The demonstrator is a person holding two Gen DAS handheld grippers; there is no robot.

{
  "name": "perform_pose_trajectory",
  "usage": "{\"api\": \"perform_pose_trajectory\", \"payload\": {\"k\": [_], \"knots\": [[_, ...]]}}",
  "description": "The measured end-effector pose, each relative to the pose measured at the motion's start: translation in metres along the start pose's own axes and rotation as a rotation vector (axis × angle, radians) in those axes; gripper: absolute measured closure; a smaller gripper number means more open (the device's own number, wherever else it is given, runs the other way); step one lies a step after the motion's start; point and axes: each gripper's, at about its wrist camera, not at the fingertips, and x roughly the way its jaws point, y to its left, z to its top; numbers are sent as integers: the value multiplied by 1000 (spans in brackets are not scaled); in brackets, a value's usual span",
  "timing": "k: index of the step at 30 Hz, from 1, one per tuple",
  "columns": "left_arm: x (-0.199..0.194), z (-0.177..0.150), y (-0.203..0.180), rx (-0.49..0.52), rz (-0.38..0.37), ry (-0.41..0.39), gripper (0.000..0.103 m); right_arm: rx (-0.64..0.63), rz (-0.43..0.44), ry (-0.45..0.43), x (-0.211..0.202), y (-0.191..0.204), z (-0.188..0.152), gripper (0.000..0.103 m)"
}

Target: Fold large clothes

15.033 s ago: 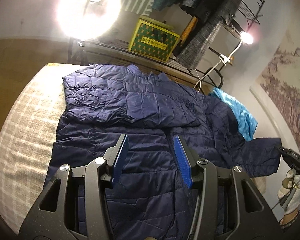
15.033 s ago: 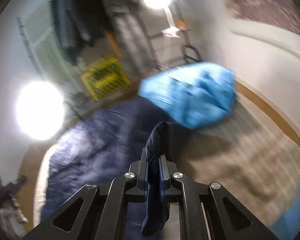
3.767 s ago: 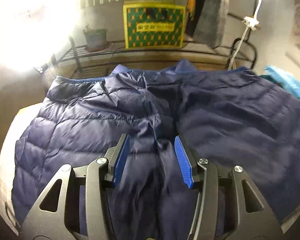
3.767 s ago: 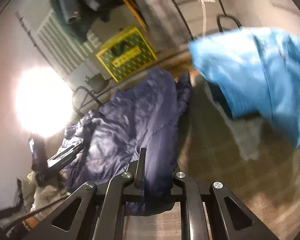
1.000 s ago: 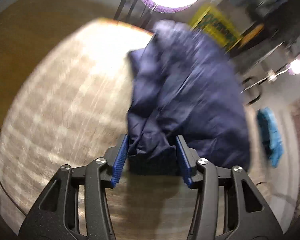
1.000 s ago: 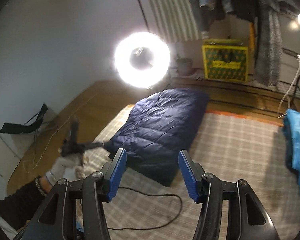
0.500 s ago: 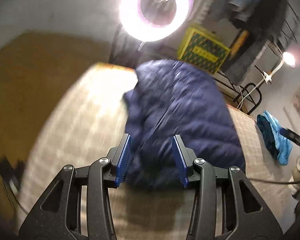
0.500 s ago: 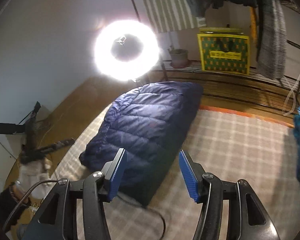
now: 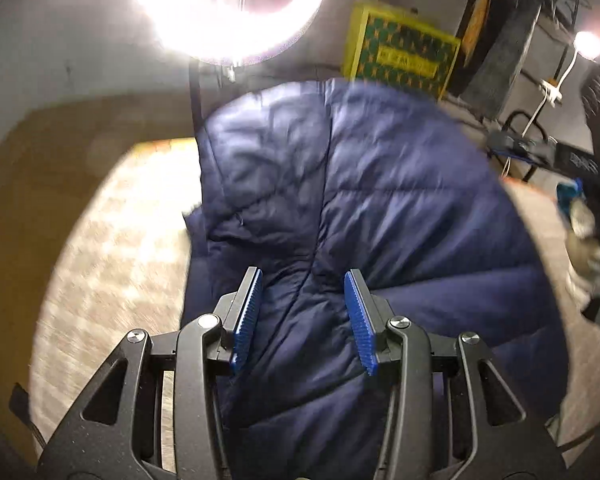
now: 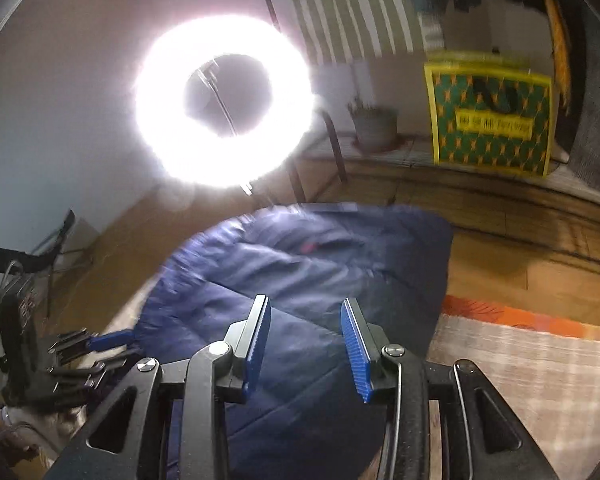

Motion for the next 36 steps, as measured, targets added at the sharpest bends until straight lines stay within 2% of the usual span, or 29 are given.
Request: {"api": "perform_pose_trajectory", "payload": {"k": [3, 6, 8, 10, 11, 12, 13, 14, 16, 18, 20, 22, 25, 28, 30, 33, 36], "knots": [[6, -14, 1, 14, -9, -28, 59, 12, -55, 67, 35, -15, -9, 64], [8, -17, 3, 15, -31, -34, 59, 35, -56, 80, 52, -28, -16, 64], [-2, -8, 12, 1, -92, -20, 59, 45, -60, 89, 55, -31, -16, 64], [-21, 1, 26, -14, -127, -64, 56, 55, -61, 82, 46, -31, -12, 62], [-27, 6, 34, -25, -134, -79, 51, 64, -57, 70, 38, -32, -10, 56], [-34, 11, 47, -57, -156, -88, 38, 76, -54, 48, 27, -34, -11, 53], [-37, 16, 60, -100, -194, -88, 32, 88, -50, 19, 15, -37, -12, 46], [-37, 20, 71, -140, -231, -80, 32, 95, -47, -2, 7, -37, -12, 38], [-29, 27, 96, -242, -310, -32, 31, 111, -56, -44, -12, -41, -17, 31], [-18, 31, 109, -298, -348, 15, 29, 123, -38, -76, -29, -46, -23, 26], [-1, 32, 121, -368, -396, 66, 29, 130, -14, -95, -40, -49, -27, 10], [21, 33, 131, -454, -452, 120, 29, 146, 12, -82, -47, -53, -30, 0], [41, 34, 141, -539, -489, 141, 29, 192, 61, -24, -45, -62, -34, 0], [58, 39, 145, -549, -484, 151, 29, 239, 113, 49, -34, -73, -40, 0], [69, 42, 146, -539, -478, 168, 29, 283, 164, 75, -26, -81, -46, 1], [80, 45, 143, -461, -456, 200, 29, 351, 241, 102, -13, -91, -57, 2], [86, 47, 144, -456, -495, 190, 28, 412, 308, 133, 1, -98, -68, 5]]}}
